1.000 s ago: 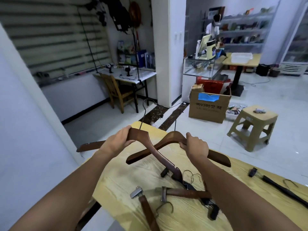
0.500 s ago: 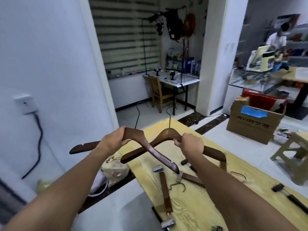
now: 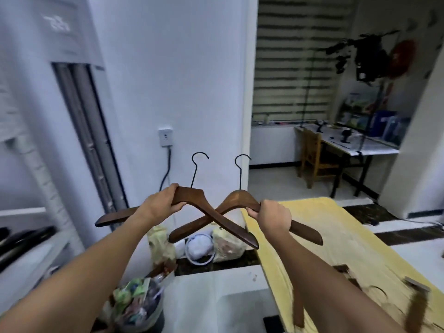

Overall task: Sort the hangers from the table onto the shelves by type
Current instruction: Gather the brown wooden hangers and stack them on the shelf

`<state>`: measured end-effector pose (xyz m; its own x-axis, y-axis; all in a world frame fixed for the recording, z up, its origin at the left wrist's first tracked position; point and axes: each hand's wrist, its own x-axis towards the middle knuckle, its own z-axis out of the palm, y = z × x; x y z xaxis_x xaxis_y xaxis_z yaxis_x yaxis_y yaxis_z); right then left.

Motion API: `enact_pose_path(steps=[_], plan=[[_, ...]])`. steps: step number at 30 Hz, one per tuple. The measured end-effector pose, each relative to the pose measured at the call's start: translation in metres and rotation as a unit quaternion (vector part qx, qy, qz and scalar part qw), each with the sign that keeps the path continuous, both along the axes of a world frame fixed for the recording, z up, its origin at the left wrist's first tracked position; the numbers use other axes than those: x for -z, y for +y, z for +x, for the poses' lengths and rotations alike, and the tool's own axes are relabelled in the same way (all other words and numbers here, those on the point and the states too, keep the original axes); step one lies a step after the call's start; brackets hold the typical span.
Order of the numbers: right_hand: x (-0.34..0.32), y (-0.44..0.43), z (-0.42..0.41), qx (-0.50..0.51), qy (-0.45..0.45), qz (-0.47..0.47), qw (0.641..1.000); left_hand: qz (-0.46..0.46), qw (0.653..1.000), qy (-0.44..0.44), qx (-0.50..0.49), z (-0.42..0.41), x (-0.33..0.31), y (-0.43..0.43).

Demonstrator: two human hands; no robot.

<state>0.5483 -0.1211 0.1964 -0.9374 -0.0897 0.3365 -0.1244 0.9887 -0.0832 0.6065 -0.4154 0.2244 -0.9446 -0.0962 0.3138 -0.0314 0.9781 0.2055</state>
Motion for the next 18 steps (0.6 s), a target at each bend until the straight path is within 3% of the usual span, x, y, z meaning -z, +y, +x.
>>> enact_pose_path(steps=[9,18], plan=[[-0.001,-0.118,0.063,-0.126,-0.012,0.005,0.992,0.009,0.993,-0.007,-0.119,0.136,0.003,-0.095],[0.018,-0.195,0.165,-0.231,-0.028,0.021,0.972,0.027,0.972,-0.006,-0.235,0.291,0.021,-0.138]])
